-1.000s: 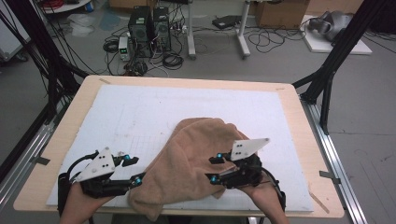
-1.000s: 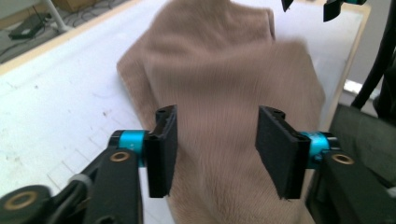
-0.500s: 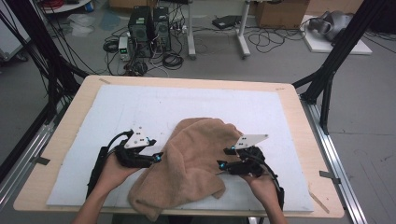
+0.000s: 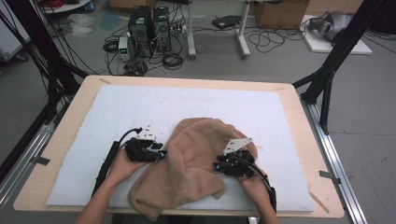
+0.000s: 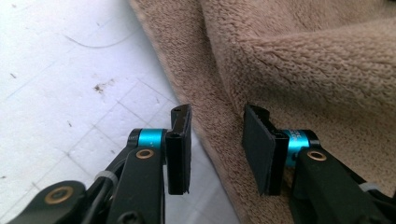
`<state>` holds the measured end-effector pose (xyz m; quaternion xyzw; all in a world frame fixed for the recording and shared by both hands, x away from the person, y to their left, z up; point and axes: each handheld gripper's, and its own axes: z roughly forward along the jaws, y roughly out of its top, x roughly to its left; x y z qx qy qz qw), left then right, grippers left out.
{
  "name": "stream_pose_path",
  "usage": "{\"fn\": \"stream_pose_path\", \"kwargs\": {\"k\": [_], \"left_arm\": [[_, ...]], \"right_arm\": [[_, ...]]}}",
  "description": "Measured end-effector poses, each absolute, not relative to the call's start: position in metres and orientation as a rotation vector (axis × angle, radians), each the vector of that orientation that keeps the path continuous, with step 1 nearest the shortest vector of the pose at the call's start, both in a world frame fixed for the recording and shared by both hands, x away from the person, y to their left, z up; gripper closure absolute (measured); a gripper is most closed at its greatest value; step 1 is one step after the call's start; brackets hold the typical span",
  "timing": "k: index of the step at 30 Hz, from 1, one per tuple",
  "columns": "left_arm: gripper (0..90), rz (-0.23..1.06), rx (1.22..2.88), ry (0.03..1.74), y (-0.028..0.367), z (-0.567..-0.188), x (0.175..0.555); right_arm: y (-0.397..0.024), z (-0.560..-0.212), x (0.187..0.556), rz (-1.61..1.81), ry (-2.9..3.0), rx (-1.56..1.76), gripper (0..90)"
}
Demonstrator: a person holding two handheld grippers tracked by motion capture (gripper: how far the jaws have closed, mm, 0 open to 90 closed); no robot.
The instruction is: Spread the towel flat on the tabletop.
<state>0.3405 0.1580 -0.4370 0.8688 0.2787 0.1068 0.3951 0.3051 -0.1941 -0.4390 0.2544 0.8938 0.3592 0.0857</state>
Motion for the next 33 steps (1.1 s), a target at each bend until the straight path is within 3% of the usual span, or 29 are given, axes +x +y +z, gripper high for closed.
{"fn": "stream_pose_path", "kwargs": {"k": [5, 18, 23, 26, 30, 33], "left_arm": [[62.6, 0.284, 2.147, 0.695, 0.164, -0.428, 0.339], [59.6, 0.276, 2.152, 0.682, 0.152, -0.430, 0.344], [57.0, 0.252, 2.230, 0.676, 0.142, -0.440, 0.346], [61.7, 0.284, 2.240, 0.666, 0.140, -0.441, 0.344], [80.3, 0.283, 2.248, 0.653, 0.139, -0.440, 0.343], [84.6, 0.285, 2.259, 0.653, 0.139, -0.439, 0.343]], "right_arm": [[-0.202, -0.435, 0.300, 1.064, 2.708, 0.724, 84.8], [-0.250, -0.416, 0.273, 1.019, 2.676, 0.740, 84.9], [-0.252, -0.420, 0.274, 1.035, 2.680, 0.747, 84.1], [-0.250, -0.423, 0.278, 1.051, 2.684, 0.753, 83.4], [-0.246, -0.424, 0.281, 1.060, 2.693, 0.745, 82.7], [-0.244, -0.424, 0.284, 1.073, 2.690, 0.742, 82.7]]}}
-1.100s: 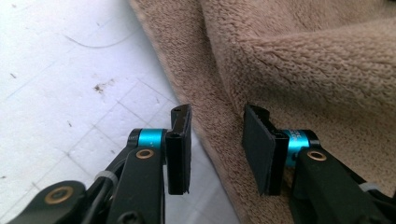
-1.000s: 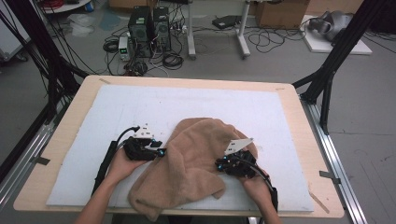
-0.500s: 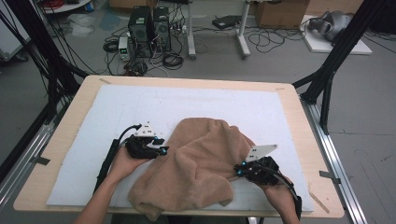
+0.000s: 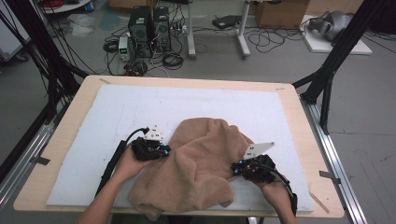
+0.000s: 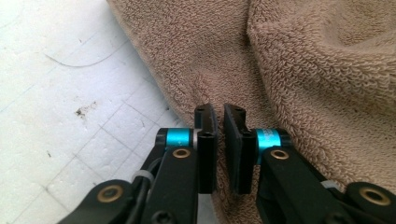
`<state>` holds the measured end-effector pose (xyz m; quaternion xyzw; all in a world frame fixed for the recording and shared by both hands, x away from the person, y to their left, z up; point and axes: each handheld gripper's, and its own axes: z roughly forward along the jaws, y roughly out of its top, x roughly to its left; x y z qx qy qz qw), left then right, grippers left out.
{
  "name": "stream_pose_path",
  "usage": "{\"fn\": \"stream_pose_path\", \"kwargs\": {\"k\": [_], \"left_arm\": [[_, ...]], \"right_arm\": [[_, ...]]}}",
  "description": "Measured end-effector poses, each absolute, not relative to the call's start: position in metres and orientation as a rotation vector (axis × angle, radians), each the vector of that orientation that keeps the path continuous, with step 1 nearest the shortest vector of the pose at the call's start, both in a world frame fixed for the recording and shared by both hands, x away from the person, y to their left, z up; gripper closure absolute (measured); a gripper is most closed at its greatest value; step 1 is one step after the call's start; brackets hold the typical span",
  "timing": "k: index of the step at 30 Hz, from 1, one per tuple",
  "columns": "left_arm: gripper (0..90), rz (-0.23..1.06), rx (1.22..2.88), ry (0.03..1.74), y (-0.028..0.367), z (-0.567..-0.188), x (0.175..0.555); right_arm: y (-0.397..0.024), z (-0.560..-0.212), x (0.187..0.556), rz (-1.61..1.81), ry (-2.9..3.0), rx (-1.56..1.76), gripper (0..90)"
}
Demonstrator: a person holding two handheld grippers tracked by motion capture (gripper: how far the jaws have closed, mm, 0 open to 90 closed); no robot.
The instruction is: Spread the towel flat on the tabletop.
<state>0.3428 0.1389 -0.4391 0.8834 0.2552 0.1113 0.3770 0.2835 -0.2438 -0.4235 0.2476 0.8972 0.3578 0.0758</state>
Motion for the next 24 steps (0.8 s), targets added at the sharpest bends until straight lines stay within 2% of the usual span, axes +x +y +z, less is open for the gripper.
{"fn": "stream_pose_path", "kwargs": {"k": [4, 11, 19, 20, 24], "left_arm": [[85.7, 0.345, 2.267, 0.688, 0.149, -0.432, 0.338], [86.1, 0.488, 2.196, 0.716, 0.192, -0.404, 0.307], [86.1, 0.479, 2.134, 0.736, 0.228, -0.401, 0.251], [86.1, 0.466, 2.136, 0.730, 0.229, -0.402, 0.245], [84.8, 0.382, 2.146, 0.663, 0.224, -0.404, 0.232]], "right_arm": [[-0.240, -0.420, 0.286, 1.096, 2.687, 0.721, 83.0], [-0.222, -0.411, 0.293, 1.161, 2.680, 0.667, 83.5], [-0.196, -0.403, 0.278, 1.179, 2.707, 0.536, 83.5], [-0.197, -0.402, 0.276, 1.177, 2.704, 0.540, 82.6], [-0.206, -0.397, 0.270, 1.206, 2.666, 0.598, 68.3]]}}
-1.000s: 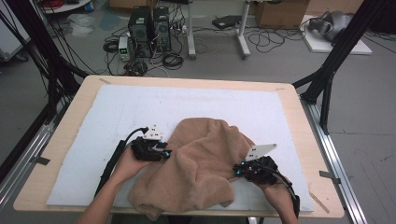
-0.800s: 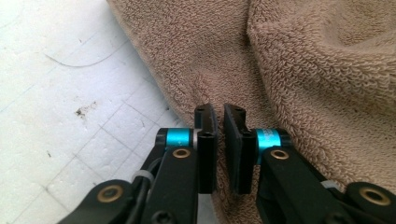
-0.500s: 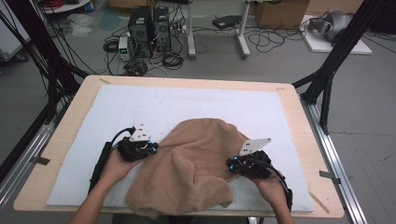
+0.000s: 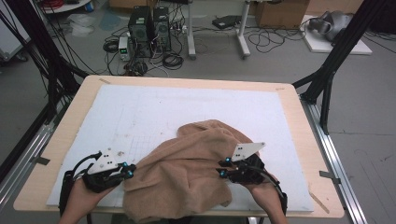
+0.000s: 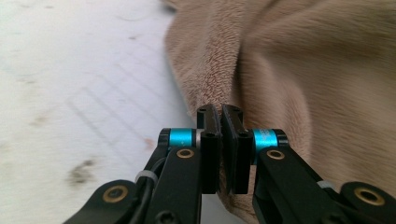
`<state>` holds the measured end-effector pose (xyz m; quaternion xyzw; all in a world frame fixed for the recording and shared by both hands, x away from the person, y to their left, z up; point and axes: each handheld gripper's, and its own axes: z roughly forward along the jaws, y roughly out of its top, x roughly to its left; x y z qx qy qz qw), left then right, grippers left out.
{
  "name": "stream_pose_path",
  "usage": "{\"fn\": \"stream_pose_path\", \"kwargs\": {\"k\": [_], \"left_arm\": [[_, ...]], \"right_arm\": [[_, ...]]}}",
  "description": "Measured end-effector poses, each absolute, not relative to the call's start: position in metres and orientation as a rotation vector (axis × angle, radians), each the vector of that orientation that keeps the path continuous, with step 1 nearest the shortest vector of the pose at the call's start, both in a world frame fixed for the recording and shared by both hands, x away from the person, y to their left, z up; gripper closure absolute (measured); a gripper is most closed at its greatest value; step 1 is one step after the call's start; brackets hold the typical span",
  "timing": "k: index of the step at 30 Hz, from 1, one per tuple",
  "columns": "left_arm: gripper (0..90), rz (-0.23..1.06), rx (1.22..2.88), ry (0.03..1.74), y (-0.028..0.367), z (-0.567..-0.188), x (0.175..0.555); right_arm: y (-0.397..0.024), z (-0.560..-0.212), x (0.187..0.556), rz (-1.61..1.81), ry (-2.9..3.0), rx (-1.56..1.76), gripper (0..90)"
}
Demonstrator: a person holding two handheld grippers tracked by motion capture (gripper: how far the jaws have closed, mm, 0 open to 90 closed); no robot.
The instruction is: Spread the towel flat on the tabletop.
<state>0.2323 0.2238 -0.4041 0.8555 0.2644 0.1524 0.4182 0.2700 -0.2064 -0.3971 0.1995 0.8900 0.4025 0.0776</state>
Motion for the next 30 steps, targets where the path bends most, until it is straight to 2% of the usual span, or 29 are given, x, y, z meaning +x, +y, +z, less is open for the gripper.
{"fn": "stream_pose_path", "kwargs": {"k": [4, 8, 10, 13, 15, 17, 19, 21, 24, 30], "left_arm": [[71.5, 0.387, 2.128, 0.603, 0.210, -0.393, 0.246], [59.8, 0.387, 2.105, 0.607, 0.191, -0.389, 0.281], [52.5, 0.393, 2.109, 0.613, 0.180, -0.393, 0.298], [49.3, 0.322, 2.162, 0.620, 0.164, -0.406, 0.318], [49.4, 0.276, 2.216, 0.635, 0.156, -0.417, 0.328], [54.0, 0.228, 2.288, 0.643, 0.151, -0.428, 0.333], [69.5, 0.216, 2.329, 0.634, 0.149, -0.433, 0.334], [80.8, 0.241, 2.336, 0.609, 0.150, -0.429, 0.330], [82.6, 0.293, 2.320, 0.596, 0.158, -0.424, 0.318], [82.9, 0.387, 2.203, 0.667, 0.196, -0.405, 0.297]], "right_arm": [[-0.222, -0.393, 0.276, 1.183, 2.597, 0.704, 54.8], [-0.232, -0.396, 0.289, 1.183, 2.550, 0.797, 47.3], [-0.232, -0.404, 0.295, 1.169, 2.560, 0.822, 46.7], [-0.227, -0.418, 0.302, 1.134, 2.591, 0.840, 46.6], [-0.223, -0.425, 0.304, 1.104, 2.604, 0.844, 50.1], [-0.219, -0.430, 0.304, 1.077, 2.605, 0.826, 58.0], [-0.216, -0.433, 0.303, 1.051, 2.605, 0.793, 66.8], [-0.215, -0.434, 0.304, 1.053, 2.615, 0.769, 75.1], [-0.214, -0.431, 0.304, 1.076, 2.645, 0.739, 80.0], [-0.202, -0.415, 0.305, 1.172, 2.657, 0.655, 80.7]]}}
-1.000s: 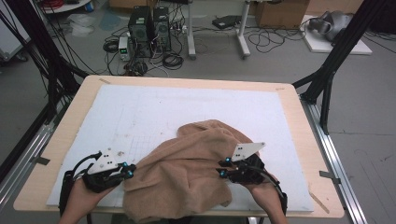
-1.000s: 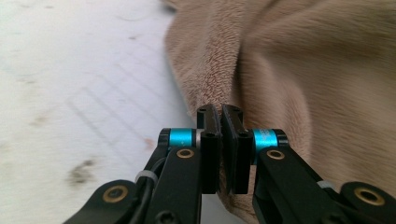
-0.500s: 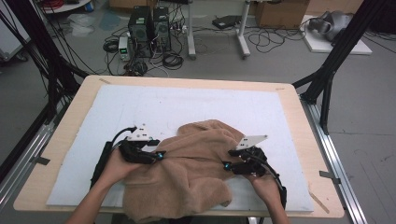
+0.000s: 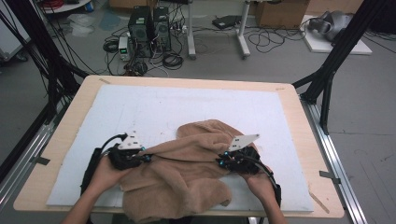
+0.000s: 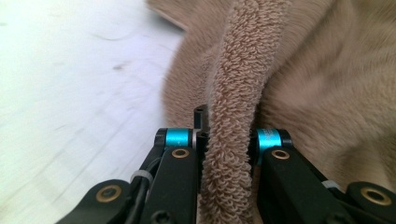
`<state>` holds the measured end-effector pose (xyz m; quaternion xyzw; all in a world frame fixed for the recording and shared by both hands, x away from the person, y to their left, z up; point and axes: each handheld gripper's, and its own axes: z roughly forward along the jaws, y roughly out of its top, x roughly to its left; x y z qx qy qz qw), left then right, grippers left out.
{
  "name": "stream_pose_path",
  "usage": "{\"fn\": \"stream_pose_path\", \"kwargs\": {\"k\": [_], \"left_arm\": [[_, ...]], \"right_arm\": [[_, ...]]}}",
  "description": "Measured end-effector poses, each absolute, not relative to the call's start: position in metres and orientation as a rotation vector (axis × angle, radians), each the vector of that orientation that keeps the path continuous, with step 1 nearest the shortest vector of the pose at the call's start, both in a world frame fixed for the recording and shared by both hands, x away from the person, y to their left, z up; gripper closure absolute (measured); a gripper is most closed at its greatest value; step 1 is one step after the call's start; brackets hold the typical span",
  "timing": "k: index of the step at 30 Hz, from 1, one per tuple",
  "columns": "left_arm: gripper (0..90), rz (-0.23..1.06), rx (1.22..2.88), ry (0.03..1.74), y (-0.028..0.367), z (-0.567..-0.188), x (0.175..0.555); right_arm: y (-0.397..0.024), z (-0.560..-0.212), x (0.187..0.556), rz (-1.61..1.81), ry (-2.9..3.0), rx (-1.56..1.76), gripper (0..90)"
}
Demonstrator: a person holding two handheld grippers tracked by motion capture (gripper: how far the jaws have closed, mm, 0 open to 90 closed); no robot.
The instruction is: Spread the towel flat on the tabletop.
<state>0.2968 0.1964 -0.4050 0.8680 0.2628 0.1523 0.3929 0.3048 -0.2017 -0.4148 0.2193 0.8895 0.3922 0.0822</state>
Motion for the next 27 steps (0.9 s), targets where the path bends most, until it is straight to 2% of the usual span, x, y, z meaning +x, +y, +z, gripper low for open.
{"fn": "stream_pose_path", "kwargs": {"k": [5, 8, 17, 20, 21, 23, 27], "left_arm": [[82.9, 0.510, 2.152, 0.682, 0.219, -0.372, 0.284], [82.9, 0.526, 2.131, 0.679, 0.230, -0.363, 0.270], [82.8, 0.370, 2.186, 0.624, 0.229, -0.394, 0.215], [81.4, 0.332, 2.195, 0.585, 0.226, -0.394, 0.210], [78.3, 0.340, 2.195, 0.571, 0.226, -0.390, 0.211], [65.3, 0.351, 2.175, 0.567, 0.226, -0.381, 0.218], [55.9, 0.390, 2.127, 0.543, 0.225, -0.363, 0.237]], "right_arm": [[-0.179, -0.386, 0.311, 1.229, 2.632, 0.551, 80.7], [-0.170, -0.374, 0.308, 1.261, 2.639, 0.498, 80.5], [-0.172, -0.389, 0.275, 1.245, 2.775, 0.433, 79.2], [-0.179, -0.386, 0.268, 1.273, 2.779, 0.438, 74.1], [-0.181, -0.383, 0.266, 1.277, 2.776, 0.456, 71.3], [-0.185, -0.377, 0.266, 1.291, 2.748, 0.467, 66.3], [-0.197, -0.367, 0.273, 1.355, 2.673, 0.536, 59.8]]}}
